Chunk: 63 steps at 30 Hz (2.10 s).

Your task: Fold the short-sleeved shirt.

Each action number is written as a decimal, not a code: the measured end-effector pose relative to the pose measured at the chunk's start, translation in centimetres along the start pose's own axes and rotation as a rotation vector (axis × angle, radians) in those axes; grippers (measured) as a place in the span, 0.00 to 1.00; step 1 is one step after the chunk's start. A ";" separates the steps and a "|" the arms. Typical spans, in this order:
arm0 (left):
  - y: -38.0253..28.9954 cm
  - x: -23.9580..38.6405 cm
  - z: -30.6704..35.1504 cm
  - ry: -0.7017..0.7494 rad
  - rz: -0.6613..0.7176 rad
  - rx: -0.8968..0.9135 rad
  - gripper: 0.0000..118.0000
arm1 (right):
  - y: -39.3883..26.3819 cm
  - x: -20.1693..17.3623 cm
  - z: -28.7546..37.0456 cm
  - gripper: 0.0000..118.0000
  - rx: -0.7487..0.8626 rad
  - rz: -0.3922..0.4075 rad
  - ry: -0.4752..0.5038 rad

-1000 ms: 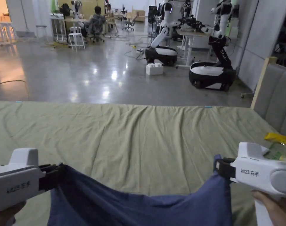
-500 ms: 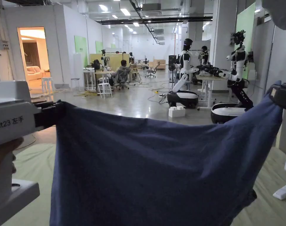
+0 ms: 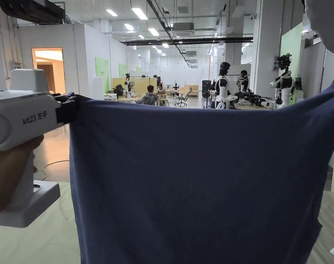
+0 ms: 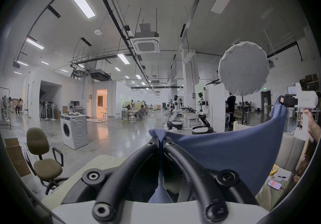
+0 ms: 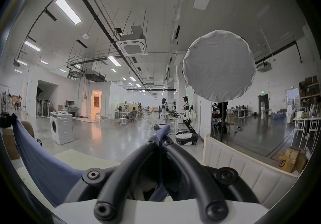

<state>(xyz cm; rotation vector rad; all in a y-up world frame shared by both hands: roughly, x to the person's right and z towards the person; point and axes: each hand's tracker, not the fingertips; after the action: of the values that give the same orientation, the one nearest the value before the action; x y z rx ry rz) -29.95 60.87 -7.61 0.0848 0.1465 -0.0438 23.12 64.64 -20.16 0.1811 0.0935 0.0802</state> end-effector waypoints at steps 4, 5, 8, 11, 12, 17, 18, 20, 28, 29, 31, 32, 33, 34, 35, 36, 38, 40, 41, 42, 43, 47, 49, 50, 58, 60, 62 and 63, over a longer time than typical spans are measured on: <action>-0.4 0.3 -2.1 -0.012 0.026 -0.007 0.03 | -0.3 -0.6 -1.3 0.02 0.003 0.047 -0.022; -0.6 0.5 -2.5 -0.007 0.012 -0.010 0.03 | -0.3 -0.7 -1.6 0.02 0.009 0.048 -0.030; -1.1 0.4 -3.8 -0.006 0.018 -0.016 0.03 | -0.3 -0.8 -2.3 0.02 0.021 0.055 -0.039; -1.6 0.6 -4.8 -0.013 0.046 -0.031 0.03 | -0.4 -0.8 -3.4 0.02 0.027 0.048 -0.036; -1.8 0.7 -5.2 -0.009 0.039 -0.034 0.03 | -0.4 -1.0 -3.7 0.02 0.028 0.047 -0.036; -2.2 0.8 -7.9 0.001 0.035 -0.060 0.03 | -1.1 -1.5 -6.4 0.02 0.009 0.060 -0.053; -2.2 0.8 -8.7 0.001 0.046 -0.065 0.03 | -1.3 -1.7 -7.0 0.02 0.006 0.070 -0.061; -2.3 1.0 -10.2 0.007 0.051 -0.081 0.03 | -1.7 -2.2 -8.2 0.02 0.008 0.091 -0.080; -2.9 2.1 -16.4 0.047 -0.020 -0.109 0.03 | -2.8 -3.8 -14.1 0.02 0.023 0.135 -0.122; -3.1 1.9 -17.1 0.050 -0.018 -0.116 0.03 | -2.9 -3.8 -14.8 0.02 0.023 0.127 -0.124; -3.7 1.9 -18.5 0.051 -0.011 -0.124 0.03 | -3.2 -4.0 -16.2 0.02 0.013 0.119 -0.127; -4.2 1.9 -19.3 0.054 -0.008 -0.129 0.03 | -3.3 -4.3 -16.6 0.02 0.011 0.117 -0.132; -4.6 1.9 -20.1 0.065 -0.020 -0.132 0.03 | -3.6 -4.5 -17.2 0.02 0.008 0.115 -0.130; -5.1 1.9 -20.7 0.071 -0.027 -0.134 0.03 | -4.0 -4.8 -17.8 0.02 0.002 0.117 -0.131; -5.6 2.2 -21.1 0.099 -0.057 -0.114 0.03 | -4.4 -5.2 -18.2 0.02 0.008 0.135 -0.141; -5.9 2.2 -21.5 0.095 -0.043 -0.119 0.03 | -4.9 -5.6 -18.4 0.02 0.010 0.147 -0.142; -6.7 2.4 -22.7 0.097 -0.033 -0.137 0.03 | -5.6 -6.3 -19.4 0.02 0.000 0.182 -0.143; -7.3 2.6 -23.9 0.111 -0.053 -0.148 0.03 | -6.2 -7.2 -20.2 0.02 -0.001 0.229 -0.175; -7.5 2.5 -24.4 0.115 -0.058 -0.147 0.03 | -6.4 -7.5 -20.6 0.02 0.002 0.229 -0.190; -7.8 2.6 -24.7 0.115 -0.058 -0.149 0.03 | -6.6 -7.8 -20.9 0.02 0.004 0.223 -0.190; -7.9 2.7 -25.0 0.120 -0.056 -0.149 0.03 | -6.5 -7.9 -21.2 0.02 0.002 0.215 -0.177; -7.8 2.8 -26.0 0.117 -0.042 -0.158 0.03 | -6.3 -8.8 -22.2 0.02 0.022 0.254 -0.178; -7.8 2.8 -26.4 0.110 -0.038 -0.160 0.03 | -6.2 -8.8 -22.4 0.02 0.032 0.235 -0.168; -8.1 2.8 -26.4 0.109 -0.035 -0.157 0.03 | -6.5 -8.9 -22.5 0.02 0.017 0.249 -0.155; -16.2 2.6 -24.5 0.048 0.032 -0.289 0.03 | -15.2 -8.9 -19.1 0.02 -0.163 0.251 -0.098; -19.1 2.5 -22.8 0.031 0.075 -0.326 0.03 | -18.5 -8.4 -16.8 0.02 -0.193 0.196 -0.049; -21.7 2.4 -20.2 0.013 0.085 -0.340 0.03 | -21.0 -8.0 -13.9 0.02 -0.191 0.189 -0.057; -22.8 2.4 -18.8 0.008 0.091 -0.348 0.03 | -22.2 -7.5 -12.7 0.02 -0.273 0.136 -0.014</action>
<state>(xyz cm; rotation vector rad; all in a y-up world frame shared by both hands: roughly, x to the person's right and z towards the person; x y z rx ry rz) -31.45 39.70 -28.31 -0.2561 0.1566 0.0727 15.95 44.44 -35.98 -0.0850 0.0558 0.2257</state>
